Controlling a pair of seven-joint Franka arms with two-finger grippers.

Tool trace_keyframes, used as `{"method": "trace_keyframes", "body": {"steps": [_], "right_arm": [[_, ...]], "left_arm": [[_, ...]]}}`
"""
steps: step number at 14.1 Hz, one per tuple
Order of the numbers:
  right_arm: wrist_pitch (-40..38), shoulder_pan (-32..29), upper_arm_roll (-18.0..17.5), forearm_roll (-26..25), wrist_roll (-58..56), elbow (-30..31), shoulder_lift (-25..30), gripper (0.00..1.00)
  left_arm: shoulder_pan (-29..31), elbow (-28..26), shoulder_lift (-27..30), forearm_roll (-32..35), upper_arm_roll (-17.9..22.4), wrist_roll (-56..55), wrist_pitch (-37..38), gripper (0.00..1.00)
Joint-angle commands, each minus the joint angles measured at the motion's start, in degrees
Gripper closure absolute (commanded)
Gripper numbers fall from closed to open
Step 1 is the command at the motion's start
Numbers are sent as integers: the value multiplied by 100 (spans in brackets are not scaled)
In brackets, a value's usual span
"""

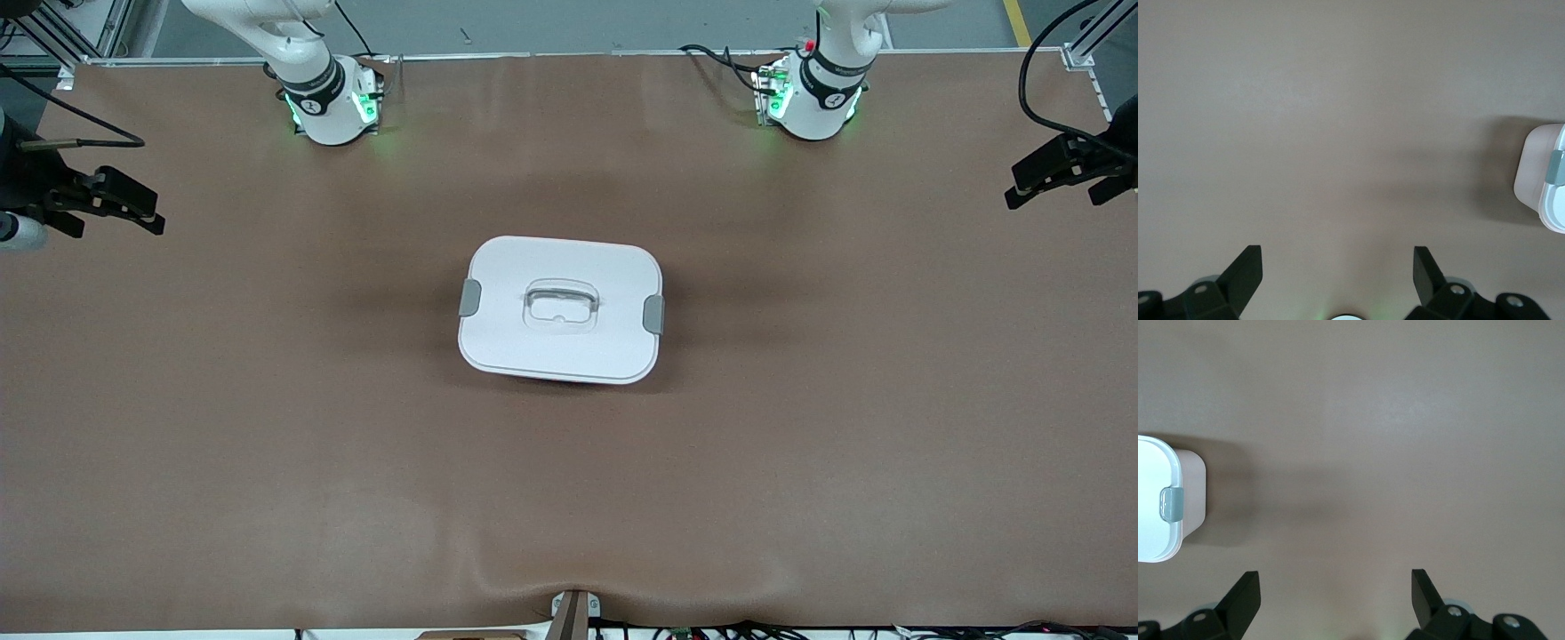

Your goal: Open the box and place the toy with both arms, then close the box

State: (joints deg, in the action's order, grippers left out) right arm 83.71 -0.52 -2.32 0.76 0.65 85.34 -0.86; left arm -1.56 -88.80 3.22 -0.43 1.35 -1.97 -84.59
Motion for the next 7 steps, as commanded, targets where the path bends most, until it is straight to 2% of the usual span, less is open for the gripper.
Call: {"method": "trace_keyframes", "body": {"steps": [1,7], "right_arm": [[-92,34,4,-32,84,-149,-73,0],[-92,34,4,-23,84,-149,-64,0]], "left_arm": [[7,20,-102,-80,14,74,-49,0],[-2,47,-103,-80,14,-14,-49,0]]}}
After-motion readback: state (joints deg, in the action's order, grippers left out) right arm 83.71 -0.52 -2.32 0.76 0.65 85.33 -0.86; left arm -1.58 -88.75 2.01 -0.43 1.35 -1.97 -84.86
